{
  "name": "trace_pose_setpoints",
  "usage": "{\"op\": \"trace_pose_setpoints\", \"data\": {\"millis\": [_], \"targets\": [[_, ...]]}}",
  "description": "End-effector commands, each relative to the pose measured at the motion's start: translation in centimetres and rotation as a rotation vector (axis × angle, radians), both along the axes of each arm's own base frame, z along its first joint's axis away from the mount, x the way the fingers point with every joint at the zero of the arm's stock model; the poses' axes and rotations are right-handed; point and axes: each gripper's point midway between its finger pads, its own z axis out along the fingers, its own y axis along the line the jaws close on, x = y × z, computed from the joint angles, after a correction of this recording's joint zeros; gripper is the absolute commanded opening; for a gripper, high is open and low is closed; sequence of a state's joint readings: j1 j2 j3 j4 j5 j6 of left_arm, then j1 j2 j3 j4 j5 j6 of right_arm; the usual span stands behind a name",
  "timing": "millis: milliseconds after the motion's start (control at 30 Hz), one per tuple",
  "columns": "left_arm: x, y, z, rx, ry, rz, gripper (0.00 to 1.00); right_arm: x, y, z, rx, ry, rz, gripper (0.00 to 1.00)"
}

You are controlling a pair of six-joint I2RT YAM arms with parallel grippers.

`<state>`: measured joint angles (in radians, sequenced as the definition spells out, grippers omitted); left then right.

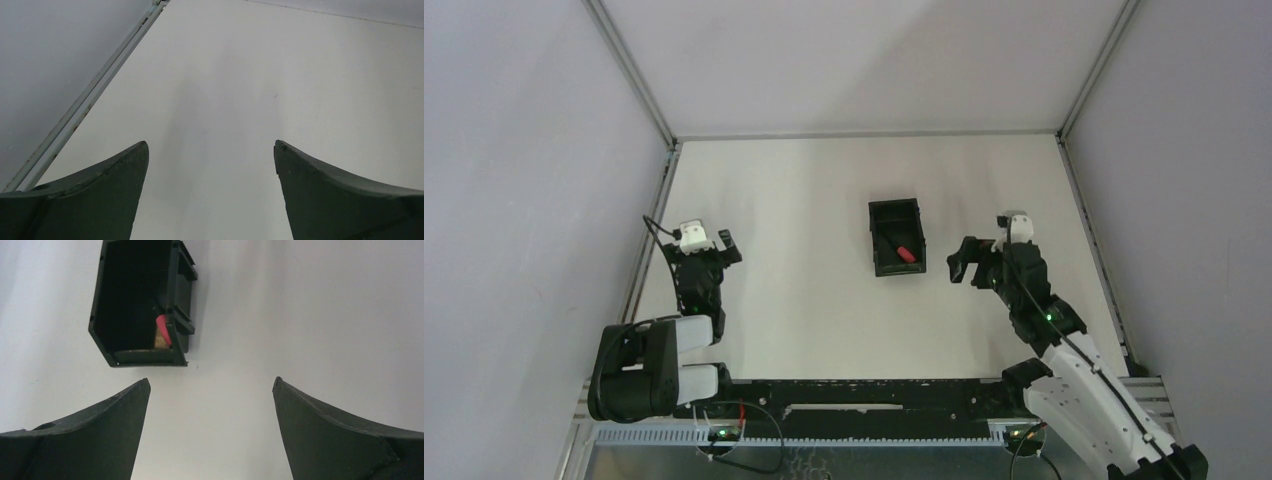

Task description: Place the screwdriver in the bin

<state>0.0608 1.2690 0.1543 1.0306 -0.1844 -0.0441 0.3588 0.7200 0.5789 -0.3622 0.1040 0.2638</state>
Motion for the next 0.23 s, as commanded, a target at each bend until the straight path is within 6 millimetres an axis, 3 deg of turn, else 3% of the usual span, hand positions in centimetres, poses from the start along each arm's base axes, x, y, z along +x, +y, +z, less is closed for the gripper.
{"op": "trace_pose_setpoints", "data": {"millis": [0, 200], "targets": [[1.0, 0.1, 2.6, 0.021, -0.074, 0.003, 1.00, 0.7, -0.8, 1.6, 0.124, -0.141, -0.097, 1.00], [1.0, 0.1, 2.6, 0.021, -0.075, 0.004, 1.00, -0.1, -1.0, -1.0, 0.162, -0.130, -0.106, 1.00]]}}
